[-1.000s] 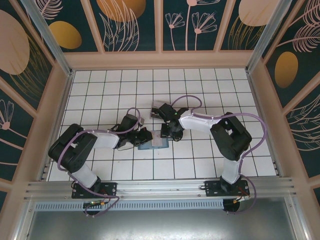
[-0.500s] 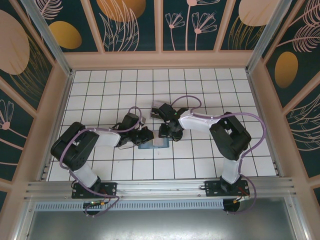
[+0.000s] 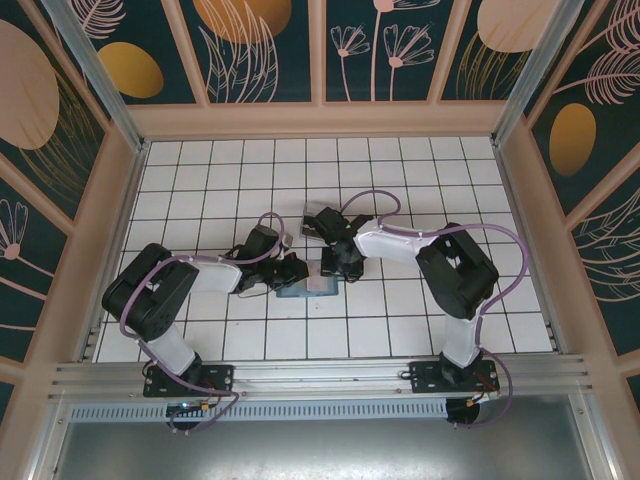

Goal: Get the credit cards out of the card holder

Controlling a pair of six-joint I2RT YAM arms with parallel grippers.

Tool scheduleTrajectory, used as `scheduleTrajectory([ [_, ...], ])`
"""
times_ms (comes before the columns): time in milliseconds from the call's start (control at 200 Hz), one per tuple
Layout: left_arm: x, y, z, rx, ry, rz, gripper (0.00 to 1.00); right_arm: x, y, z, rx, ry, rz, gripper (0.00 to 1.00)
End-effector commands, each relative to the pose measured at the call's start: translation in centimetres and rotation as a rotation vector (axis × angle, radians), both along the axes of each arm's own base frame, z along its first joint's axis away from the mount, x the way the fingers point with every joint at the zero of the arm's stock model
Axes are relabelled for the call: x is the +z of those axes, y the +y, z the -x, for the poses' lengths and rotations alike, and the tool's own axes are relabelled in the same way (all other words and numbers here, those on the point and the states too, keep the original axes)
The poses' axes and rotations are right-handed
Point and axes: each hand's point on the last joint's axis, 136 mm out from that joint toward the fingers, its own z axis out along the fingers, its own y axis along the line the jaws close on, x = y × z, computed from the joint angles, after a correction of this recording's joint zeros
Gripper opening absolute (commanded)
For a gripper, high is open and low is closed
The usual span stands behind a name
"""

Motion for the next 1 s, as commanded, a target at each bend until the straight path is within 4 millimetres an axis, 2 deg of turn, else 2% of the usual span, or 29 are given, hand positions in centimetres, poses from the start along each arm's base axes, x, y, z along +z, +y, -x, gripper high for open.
scheduleTrajectory([
  [0,-1.5,1.1,0.6,-0.001,0.031,-0.068,0.11,-3.1,-2.8,1.3,-0.012,0.047,0.155,0.42],
  [230,-1.4,1.6,0.8,0.0,0.022,-0.097,0.11,-3.3,-3.5,1.3,-0.018,0.042,0.192,0.39],
  [991,-1.1,2.9,1.3,0.009,0.01,-0.142,0.1,-3.6,-3.6,1.4,-0.014,0.05,0.196,0.34],
])
